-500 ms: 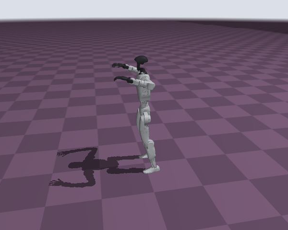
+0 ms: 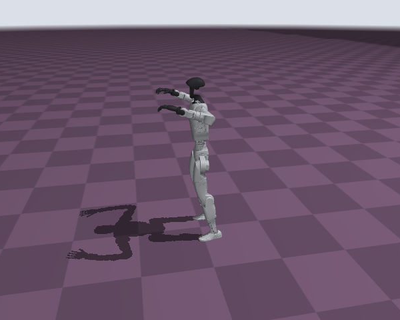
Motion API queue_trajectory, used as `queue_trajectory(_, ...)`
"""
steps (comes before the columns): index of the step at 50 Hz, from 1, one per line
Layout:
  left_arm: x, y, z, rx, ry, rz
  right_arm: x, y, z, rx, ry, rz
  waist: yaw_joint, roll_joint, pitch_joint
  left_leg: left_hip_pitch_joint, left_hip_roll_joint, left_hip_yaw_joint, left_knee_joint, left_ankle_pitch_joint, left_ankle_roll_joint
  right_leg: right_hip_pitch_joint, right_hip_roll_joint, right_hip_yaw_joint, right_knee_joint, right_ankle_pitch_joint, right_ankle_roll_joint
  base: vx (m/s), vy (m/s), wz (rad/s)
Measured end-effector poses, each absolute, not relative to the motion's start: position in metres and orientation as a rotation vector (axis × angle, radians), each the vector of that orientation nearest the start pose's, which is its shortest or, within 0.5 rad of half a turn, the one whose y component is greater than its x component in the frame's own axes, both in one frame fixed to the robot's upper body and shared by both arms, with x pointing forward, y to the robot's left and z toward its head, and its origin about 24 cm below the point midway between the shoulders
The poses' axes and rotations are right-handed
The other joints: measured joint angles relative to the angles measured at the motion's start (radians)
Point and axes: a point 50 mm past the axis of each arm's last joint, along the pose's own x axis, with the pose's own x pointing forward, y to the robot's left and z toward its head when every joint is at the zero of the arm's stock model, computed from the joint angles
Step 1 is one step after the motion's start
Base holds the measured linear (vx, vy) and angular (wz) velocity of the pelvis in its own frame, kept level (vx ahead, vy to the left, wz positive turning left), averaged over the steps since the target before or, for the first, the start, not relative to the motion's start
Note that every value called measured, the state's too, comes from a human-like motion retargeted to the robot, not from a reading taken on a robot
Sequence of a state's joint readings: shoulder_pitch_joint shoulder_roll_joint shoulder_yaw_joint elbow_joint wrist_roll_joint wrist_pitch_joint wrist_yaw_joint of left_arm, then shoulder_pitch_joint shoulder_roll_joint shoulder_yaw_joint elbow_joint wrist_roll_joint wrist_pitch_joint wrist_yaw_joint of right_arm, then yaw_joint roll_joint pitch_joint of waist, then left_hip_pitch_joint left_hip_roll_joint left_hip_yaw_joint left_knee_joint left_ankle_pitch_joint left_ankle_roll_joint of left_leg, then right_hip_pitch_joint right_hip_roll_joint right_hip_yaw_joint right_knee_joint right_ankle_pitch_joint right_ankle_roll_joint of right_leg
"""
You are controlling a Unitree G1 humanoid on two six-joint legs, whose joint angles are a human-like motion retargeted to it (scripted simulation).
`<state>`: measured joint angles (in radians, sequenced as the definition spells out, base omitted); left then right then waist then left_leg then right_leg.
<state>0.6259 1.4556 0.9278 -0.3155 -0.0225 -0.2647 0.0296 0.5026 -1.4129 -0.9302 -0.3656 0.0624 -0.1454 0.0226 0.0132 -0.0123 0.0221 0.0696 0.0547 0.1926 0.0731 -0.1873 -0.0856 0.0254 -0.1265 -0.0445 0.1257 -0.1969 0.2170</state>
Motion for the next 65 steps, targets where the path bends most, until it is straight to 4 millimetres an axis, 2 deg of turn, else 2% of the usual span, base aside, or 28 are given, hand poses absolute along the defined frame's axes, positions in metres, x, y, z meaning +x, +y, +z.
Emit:
queue_trajectory(27, 0.185, 0.288, 0.316, 1.598, -0.558, 0.014, 0.182, -0.289, 0.333, -1.54, -0.569, -0.121, 0.015, 0.005, 0.026, 0.01, -0.001, 0.003, 0.0, 0.0, 0.0, 0.007, -0.001, 0.004, 0.002, 0.0, 0.0, 0.0, 0.0, 0.0)
queue_trajectory(43, 0.189, 0.286, 0.318, 1.592, -0.598, 0.014, 0.185, -0.283, 0.335, -1.534, -0.601, -0.092, 0.015, -0.001, 0.007, 0.006, -0.001, 0.0, -0.002, 0.002, -0.001, 0.005, -0.001, 0.001, 0.0, 0.002, 0.002, 0.0, 0.0, 0.0)
queue_trajectory(55, 0.188, 0.284, 0.323, 1.585, -0.64, 0.034, 0.184, -0.281, 0.344, -1.56, -0.625, -0.103, 0.017, -0.009, -0.021, 0.004, 0.001, 0.001, -0.001, 0.002, -0.005, 0.003, 0.001, 0.0, 0.001, 0.001, 0.004, 0.0, 0.0, 0.0)
queue_trajectory(60, 0.192, 0.283, 0.32, 1.475, -0.661, 0.03, 0.188, -0.277, 0.341, -1.47, -0.664, -0.085, 0.022, -0.013, -0.029, 0.006, 0.001, 0.005, -0.002, 0.001, -0.004, 0.002, 0.001, 0.004, 0.002, 0.002, 0.007, 0.0, 0.0, 0.0)
queue_trajectory(62, 0.2, 0.286, 0.309, 1.359, -0.655, 0.04, 0.196, -0.276, 0.333, -1.365, -0.676, -0.066, 0.023, -0.012, -0.032, 0.01, 0.001, 0.007, -0.002, -0.001, -0.002, 0.003, 0.001, 0.006, 0.005, -0.001, 0.007, 0.0, 0.0, 0.0)
queue_trajectory(65, 0.226, 0.293, 0.278, 1.117, -0.62, 0.066, 0.22, -0.278, 0.31, -1.122, -0.668, -0.034, 0.03, -0.01, -0.04, 0.021, 0.0, 0.012, -0.002, -0.005, 0.003, 0.01, 0.0, 0.012, 0.009, -0.006, 0.003, 0.0, 0.0, 0.0)
